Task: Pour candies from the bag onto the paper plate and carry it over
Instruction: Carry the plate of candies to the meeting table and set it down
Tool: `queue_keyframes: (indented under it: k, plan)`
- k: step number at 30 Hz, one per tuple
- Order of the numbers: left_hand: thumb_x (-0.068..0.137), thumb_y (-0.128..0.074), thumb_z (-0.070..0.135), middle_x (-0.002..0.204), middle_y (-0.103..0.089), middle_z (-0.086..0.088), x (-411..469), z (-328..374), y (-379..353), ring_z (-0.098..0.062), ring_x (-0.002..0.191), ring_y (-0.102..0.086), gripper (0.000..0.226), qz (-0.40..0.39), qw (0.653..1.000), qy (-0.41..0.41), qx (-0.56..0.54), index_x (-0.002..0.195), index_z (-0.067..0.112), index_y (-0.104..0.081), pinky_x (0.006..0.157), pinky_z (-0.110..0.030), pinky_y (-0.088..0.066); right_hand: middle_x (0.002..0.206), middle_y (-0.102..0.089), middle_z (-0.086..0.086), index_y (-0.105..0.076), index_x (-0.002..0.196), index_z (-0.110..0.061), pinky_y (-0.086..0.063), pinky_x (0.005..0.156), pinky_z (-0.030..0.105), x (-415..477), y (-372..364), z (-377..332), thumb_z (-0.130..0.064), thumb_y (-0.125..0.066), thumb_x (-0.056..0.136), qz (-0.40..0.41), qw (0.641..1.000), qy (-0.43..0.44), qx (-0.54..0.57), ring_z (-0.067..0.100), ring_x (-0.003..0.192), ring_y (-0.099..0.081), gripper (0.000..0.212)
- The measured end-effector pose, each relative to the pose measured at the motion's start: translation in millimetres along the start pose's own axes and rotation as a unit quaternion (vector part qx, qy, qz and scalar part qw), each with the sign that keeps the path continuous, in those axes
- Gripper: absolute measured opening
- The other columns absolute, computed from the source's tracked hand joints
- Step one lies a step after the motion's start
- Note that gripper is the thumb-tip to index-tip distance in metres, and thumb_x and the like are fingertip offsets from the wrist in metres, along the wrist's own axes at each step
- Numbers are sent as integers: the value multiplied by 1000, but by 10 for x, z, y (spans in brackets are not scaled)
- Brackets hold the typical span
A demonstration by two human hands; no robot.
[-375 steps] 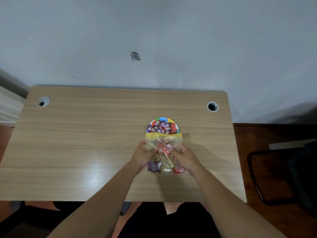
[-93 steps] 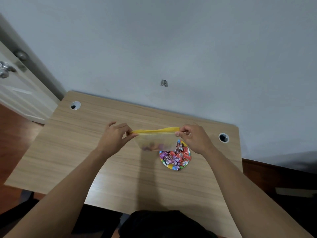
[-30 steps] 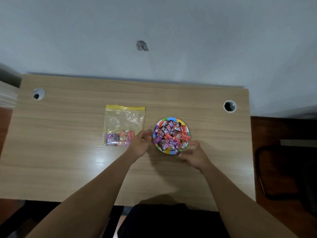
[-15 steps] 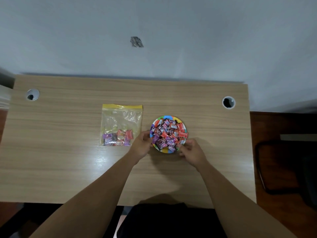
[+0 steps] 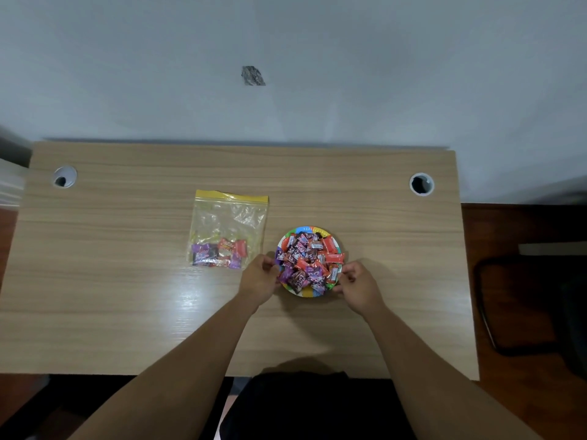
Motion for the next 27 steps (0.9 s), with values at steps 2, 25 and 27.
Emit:
queue_keyframes:
  k: [2, 25, 27]
  plan:
    - [104, -64, 8, 103, -70, -7, -46, -34, -7, -40, 107, -76, 8, -6, 1000, 6, -17, 97, 12, -62, 88, -52, -67, 100, -72, 0, -61, 110, -15, -65, 84, 52, -54, 10, 35, -14, -61, 107, 0, 1000, -3, -2, 20, 75, -80, 3]
    - [105, -62, 6, 111, -66, -23, -625, 279, -670, -25, 80, -71, 7, -93, 990, -99, -37, 109, -1, -61, 63, -21, -65, 91, -76, -2, -66, 96, -22, -63, 80, 51, -728, 763, 623, -25, -74, 98, 83, 993, 30, 82, 22, 79, -77, 9]
    - [105, -62, 7, 116, -69, -28, -735, 335, -875, -28, 86, -72, 5, -111, 987, -111, -13, 107, 2, -62, 66, -23, -66, 93, -76, -4, -65, 94, -26, -62, 77, 46, -841, 945, 770, -30, -72, 97, 98, 991, 29, 84, 23, 82, -78, 9]
Point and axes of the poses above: each hand's wrist, its own x-axis towards the middle knuckle, its own y-axis out of the back of the hand, z = x × y, the point moved 8 cm from there along x, towards the middle knuckle
